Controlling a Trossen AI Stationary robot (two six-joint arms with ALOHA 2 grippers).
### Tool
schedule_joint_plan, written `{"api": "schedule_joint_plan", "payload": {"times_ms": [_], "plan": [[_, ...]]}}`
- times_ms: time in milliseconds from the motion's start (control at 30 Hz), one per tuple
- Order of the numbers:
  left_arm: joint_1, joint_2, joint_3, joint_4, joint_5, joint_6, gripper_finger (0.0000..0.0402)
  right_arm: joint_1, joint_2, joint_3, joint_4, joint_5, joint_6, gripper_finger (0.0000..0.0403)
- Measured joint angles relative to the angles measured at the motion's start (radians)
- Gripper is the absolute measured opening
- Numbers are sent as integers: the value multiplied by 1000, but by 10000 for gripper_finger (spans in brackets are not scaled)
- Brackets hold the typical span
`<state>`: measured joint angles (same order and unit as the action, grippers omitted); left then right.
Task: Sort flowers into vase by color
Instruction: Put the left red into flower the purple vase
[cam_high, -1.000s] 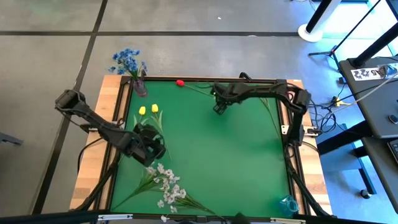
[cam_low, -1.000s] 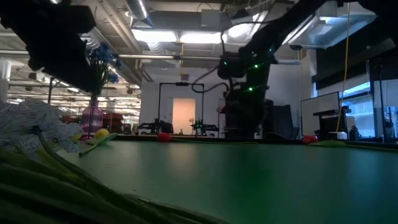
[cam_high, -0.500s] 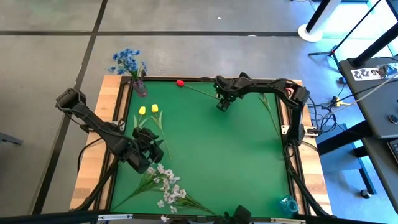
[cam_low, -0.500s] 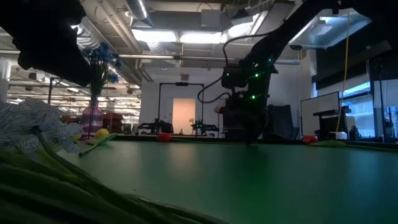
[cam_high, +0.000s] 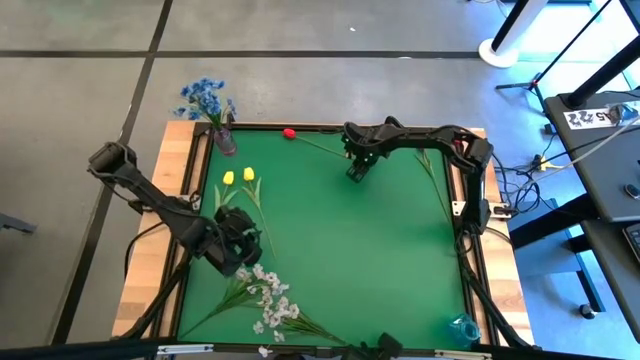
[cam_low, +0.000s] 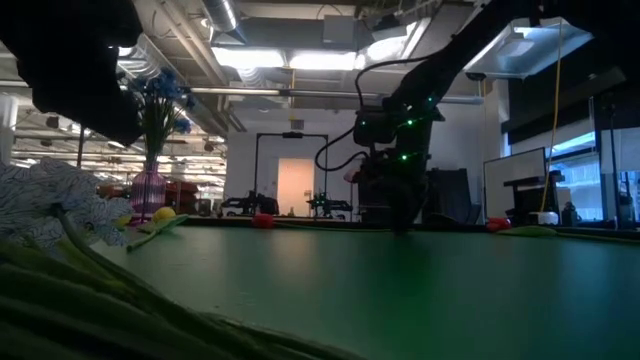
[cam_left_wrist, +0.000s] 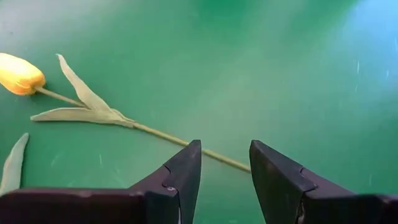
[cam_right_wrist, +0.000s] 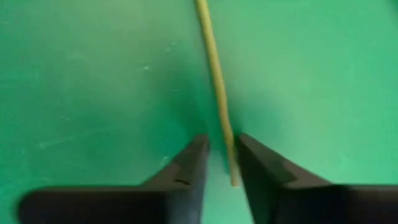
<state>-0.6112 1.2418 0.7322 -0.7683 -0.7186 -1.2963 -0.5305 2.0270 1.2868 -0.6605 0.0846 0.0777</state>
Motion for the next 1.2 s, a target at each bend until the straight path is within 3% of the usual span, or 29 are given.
{"api": "schedule_joint_plan", "payload": {"times_ms": [133,300,467,633,700,800,967,1100,1200], "plan": [[65,-62,0,1,46,96,132,11,-2,-1,2,-20,18,13],[156,-176,0,-57,77,186,136,84,-77,-10,-34,15,74,21],[222,-293,0,-192,86,181,152,263,-263,-6,-60,29,156,6],[229,-336,-33,-77,80,261,171,495,-368,-9,27,127,236,10],[219,-334,-77,28,86,314,178,595,-387,-7,88,183,266,5],[186,-332,-179,314,89,436,186,727,-383,-8,180,282,289,6],[98,-332,-386,1029,105,850,187,913,-371,-8,390,516,278,4],[47,-319,-508,1592,171,1206,186,998,-356,-6,543,664,230,5],[45,-303,-527,1745,217,1348,186,1004,-324,-5,678,705,190,3]]}}
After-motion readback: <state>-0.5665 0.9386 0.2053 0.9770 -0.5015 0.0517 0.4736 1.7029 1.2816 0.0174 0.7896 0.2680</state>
